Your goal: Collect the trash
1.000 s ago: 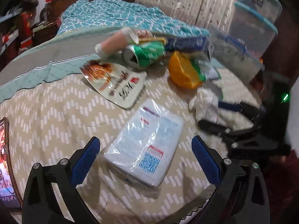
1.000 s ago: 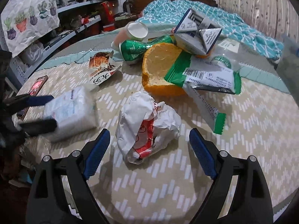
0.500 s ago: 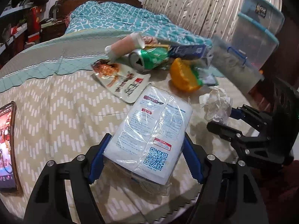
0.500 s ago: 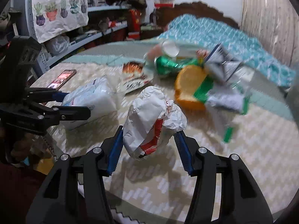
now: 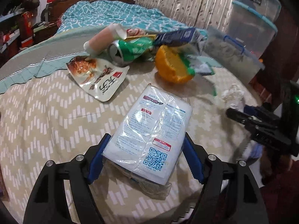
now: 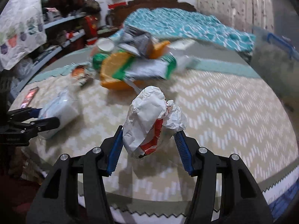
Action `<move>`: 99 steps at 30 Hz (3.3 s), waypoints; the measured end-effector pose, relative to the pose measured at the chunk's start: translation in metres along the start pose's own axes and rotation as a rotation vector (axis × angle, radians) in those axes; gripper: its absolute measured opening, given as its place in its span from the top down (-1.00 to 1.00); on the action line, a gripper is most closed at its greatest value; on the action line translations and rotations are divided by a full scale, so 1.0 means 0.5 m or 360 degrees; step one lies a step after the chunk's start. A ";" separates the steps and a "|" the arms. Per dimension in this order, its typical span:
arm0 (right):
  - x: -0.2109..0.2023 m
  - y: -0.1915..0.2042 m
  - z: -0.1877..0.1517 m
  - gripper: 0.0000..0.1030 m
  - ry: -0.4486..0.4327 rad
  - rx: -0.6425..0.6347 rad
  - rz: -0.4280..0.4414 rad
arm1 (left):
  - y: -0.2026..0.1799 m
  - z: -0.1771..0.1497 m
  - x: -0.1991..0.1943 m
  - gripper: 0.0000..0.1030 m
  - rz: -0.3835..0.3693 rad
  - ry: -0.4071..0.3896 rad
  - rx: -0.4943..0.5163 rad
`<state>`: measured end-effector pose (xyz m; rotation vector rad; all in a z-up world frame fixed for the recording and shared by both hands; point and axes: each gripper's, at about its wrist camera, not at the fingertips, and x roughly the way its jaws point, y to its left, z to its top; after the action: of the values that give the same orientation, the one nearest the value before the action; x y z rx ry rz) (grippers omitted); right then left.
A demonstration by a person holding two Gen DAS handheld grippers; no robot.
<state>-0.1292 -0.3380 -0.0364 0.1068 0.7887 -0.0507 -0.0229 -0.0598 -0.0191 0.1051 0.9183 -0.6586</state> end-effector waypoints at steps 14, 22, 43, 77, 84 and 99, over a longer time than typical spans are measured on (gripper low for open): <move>0.018 -0.017 -0.025 -0.58 0.0053 0.0015 0.0002 | -0.004 0.001 0.004 -0.68 0.0188 -0.0020 0.0033; 0.012 -0.007 -0.035 -0.62 0.0051 0.0007 0.0041 | 0.001 -0.003 0.003 -0.66 0.0149 0.0011 0.0005; -0.098 -0.334 -0.060 0.09 -0.0270 0.0585 -0.0194 | -0.385 0.219 0.109 -0.35 -0.0546 0.0092 0.0529; -0.068 -0.354 0.132 -0.11 -0.0364 0.0615 0.0234 | -0.299 0.244 0.064 -0.57 -0.0538 0.0076 0.0341; 0.036 -0.090 0.262 -0.71 -0.0278 0.0283 0.0401 | 0.052 0.199 0.006 -0.57 0.0054 0.0046 -0.0374; 0.166 -0.009 0.283 -0.04 0.0045 0.0373 0.0330 | 0.203 0.236 0.124 0.68 -0.0016 0.0044 -0.0734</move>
<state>0.0286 -0.3591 0.0034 0.4115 0.7942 0.0552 0.1444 -0.0504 -0.0129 -0.3027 1.0765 -0.4417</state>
